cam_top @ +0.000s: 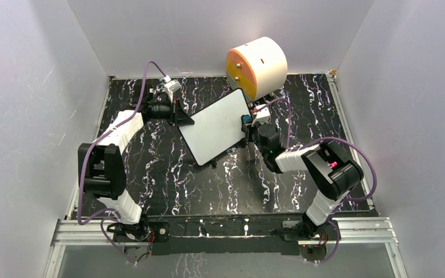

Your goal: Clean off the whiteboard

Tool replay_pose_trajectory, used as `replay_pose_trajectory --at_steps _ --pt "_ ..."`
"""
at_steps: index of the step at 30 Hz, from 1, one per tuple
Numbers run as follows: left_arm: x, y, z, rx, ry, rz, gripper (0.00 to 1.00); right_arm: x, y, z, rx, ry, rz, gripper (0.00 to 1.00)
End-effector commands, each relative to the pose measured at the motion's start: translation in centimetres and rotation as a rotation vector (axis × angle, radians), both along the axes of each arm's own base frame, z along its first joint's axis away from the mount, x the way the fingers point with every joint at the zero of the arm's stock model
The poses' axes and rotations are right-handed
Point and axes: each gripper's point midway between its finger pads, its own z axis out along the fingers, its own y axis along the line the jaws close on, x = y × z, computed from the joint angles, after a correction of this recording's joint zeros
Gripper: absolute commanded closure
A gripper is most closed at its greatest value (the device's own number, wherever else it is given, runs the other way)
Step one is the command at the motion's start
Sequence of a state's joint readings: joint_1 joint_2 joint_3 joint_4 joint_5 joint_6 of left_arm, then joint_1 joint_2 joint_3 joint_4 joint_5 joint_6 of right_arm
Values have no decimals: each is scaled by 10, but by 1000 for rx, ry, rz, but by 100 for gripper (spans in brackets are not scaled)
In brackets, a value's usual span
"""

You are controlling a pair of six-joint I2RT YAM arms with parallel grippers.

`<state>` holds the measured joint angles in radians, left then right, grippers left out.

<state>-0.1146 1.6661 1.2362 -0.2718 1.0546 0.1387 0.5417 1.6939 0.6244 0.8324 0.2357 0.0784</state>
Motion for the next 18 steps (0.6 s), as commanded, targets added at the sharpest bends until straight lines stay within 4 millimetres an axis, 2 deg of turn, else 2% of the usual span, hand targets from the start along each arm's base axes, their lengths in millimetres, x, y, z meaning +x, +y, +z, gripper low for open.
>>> replay_pose_trajectory --at_steps 1,6,9,12,15,18 --pt "-23 -11 -5 -32 57 -85 100 17 6 25 21 -59 8 83" --pt "-22 -12 -5 -36 56 -88 100 11 42 45 37 -66 89 82" --pt "-23 -12 -4 -39 54 -91 100 7 74 56 51 -41 216 81" --pt "-23 -12 -4 -38 55 -89 100 4 97 68 66 -29 308 81" --pt "-23 -12 -4 -35 48 -87 100 1 109 83 76 -38 353 80" --pt "-23 -12 -4 -34 46 -87 100 -1 112 92 84 -43 364 80"
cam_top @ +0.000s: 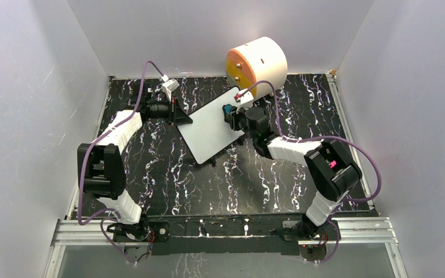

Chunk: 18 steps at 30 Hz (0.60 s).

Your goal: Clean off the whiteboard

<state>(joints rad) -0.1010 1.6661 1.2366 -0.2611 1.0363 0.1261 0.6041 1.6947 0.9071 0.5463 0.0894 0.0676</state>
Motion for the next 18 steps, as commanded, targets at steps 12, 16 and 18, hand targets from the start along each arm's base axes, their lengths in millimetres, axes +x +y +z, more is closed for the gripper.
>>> replay_pose_trajectory --at_steps 12,16,18 --pt "-27 -19 -2 -44 44 -117 100 -15 -33 -68 -31 127 -49 84" --pt "-27 -18 -1 -40 41 -115 100 -13 -58 -89 -54 168 -115 84" --pt "-27 -18 -1 -40 41 -115 100 -9 -65 -83 -46 165 -136 84"
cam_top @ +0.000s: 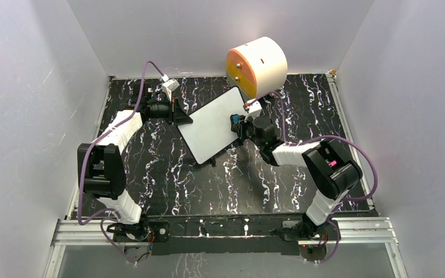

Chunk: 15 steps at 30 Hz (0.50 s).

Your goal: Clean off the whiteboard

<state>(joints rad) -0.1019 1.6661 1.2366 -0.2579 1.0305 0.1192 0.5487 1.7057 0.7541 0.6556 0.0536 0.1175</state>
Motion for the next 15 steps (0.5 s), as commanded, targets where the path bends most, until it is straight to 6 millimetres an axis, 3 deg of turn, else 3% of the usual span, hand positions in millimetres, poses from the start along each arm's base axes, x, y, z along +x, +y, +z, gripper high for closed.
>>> replay_pose_trajectory --at_steps 1,4,8,11,15 --pt "-28 -18 -1 -43 38 -121 100 5 -36 -27 -54 80 -106 84" --pt "-28 -18 -1 -43 38 -121 100 13 -34 -4 -29 56 -104 84" --pt "-28 -18 -1 -43 39 -122 100 20 -18 29 14 21 -45 82" --pt "-28 -18 -2 -43 40 -117 100 16 11 42 -4 1 29 80" --pt "-26 -18 -4 -40 49 -99 100 -7 62 39 -42 -11 128 80"
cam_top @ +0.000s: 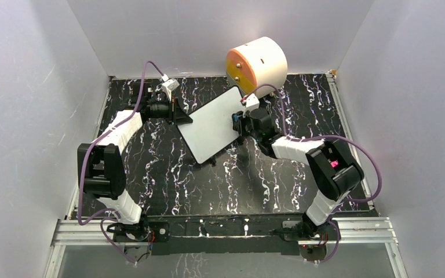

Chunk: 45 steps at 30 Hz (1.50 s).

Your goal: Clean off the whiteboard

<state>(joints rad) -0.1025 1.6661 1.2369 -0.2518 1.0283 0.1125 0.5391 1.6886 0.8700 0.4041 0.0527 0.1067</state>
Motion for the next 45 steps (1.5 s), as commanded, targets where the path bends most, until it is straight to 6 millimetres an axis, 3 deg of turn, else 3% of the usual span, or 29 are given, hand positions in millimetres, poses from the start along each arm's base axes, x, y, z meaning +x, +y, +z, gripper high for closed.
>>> replay_pose_trajectory --at_steps 1,8,12,16,18,20,28,32,35,40,45 --pt "-26 -18 -5 -37 51 -99 100 -20 76 35 34 -100 157 80" --pt "-27 -17 -6 -28 49 -92 100 -101 141 27 48 -100 293 81" --pt "-27 -17 -7 -28 50 -90 100 -127 159 20 38 -93 339 81" --pt "-26 -16 -7 -24 50 -86 100 -144 160 -8 15 -45 348 81" --pt "-26 -16 -7 -22 48 -84 100 -147 151 -32 -8 -8 326 82" --pt "-25 -16 -7 -19 47 -81 100 -151 145 -37 -3 5 316 82" --pt "-21 -15 -4 -12 37 -72 100 -142 139 65 104 -148 277 81" --pt "-19 -15 -5 -8 42 -65 100 -128 146 88 79 -197 248 81" --pt "-17 -15 -5 -5 49 -53 100 -118 156 79 30 -203 244 82" --pt "-16 -15 -6 -11 67 -39 100 -106 159 33 -59 -178 213 83" --pt "-16 -14 -8 -5 69 -26 100 -98 161 14 -96 -166 180 83"
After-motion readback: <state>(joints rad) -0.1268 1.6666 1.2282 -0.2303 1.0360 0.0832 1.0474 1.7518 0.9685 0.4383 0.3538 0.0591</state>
